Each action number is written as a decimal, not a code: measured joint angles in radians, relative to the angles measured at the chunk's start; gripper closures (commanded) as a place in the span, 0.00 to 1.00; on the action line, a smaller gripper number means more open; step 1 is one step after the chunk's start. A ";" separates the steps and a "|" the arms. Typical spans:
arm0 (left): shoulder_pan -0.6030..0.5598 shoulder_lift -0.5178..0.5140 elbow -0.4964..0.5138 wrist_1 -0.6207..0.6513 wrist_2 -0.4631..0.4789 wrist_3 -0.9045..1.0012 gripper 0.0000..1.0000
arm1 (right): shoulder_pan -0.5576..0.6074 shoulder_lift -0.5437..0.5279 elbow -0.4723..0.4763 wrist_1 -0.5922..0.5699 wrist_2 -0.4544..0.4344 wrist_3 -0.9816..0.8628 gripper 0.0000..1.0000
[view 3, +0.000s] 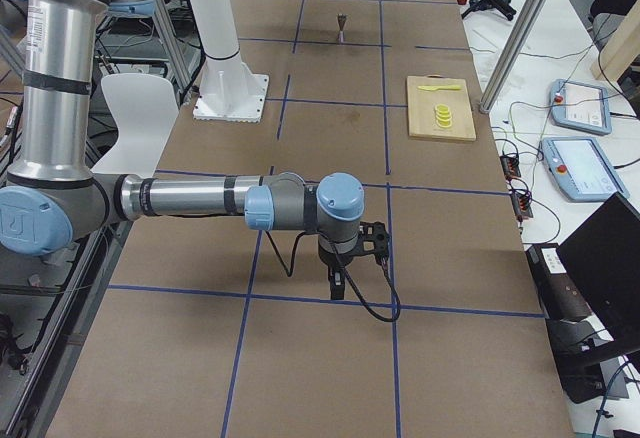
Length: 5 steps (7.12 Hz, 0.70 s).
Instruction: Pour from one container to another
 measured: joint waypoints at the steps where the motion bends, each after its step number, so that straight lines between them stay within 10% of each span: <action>1: 0.000 0.000 0.000 0.000 0.000 0.000 0.00 | 0.000 0.000 0.000 0.000 0.001 0.000 0.00; 5: 0.000 0.000 0.001 0.000 0.000 0.000 0.00 | 0.000 0.000 0.000 0.000 0.001 0.000 0.00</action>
